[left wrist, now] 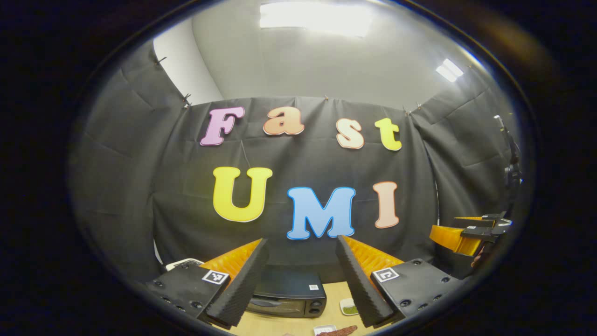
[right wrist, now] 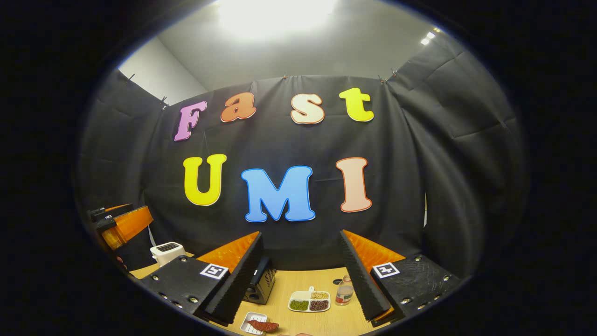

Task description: Open the electric oven with the left hand, put the food in, and close the electric oven.

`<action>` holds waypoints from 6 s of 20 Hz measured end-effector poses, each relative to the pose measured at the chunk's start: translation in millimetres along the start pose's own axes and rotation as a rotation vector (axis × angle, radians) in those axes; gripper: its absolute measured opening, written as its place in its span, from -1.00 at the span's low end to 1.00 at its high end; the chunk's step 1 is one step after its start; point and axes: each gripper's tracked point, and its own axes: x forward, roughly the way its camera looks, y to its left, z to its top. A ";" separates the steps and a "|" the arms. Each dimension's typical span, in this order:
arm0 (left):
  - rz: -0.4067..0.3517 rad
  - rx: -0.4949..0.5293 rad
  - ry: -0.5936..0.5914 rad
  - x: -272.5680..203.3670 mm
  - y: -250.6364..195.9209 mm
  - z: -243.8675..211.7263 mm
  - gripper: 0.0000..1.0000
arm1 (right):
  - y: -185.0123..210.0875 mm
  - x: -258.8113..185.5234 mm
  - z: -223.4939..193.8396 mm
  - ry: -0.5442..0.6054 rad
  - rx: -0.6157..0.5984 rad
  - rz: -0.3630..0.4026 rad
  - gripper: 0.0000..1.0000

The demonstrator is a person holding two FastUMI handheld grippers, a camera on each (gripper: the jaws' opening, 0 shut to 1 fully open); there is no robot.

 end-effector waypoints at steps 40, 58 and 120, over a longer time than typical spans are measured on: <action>0.013 0.047 0.607 134.4 117.9 -369.0 0.99 | -25.8 20.0 -62.8 0.175 -0.067 -0.217 0.94; 0.018 0.055 0.667 106.1 116.4 -383.1 0.93 | -3.8 18.0 -68.2 0.181 -0.078 -0.182 0.94; 0.011 -0.042 0.433 27.0 154.5 -247.3 0.99 | 50.8 24.5 -235.4 0.578 0.265 0.037 0.94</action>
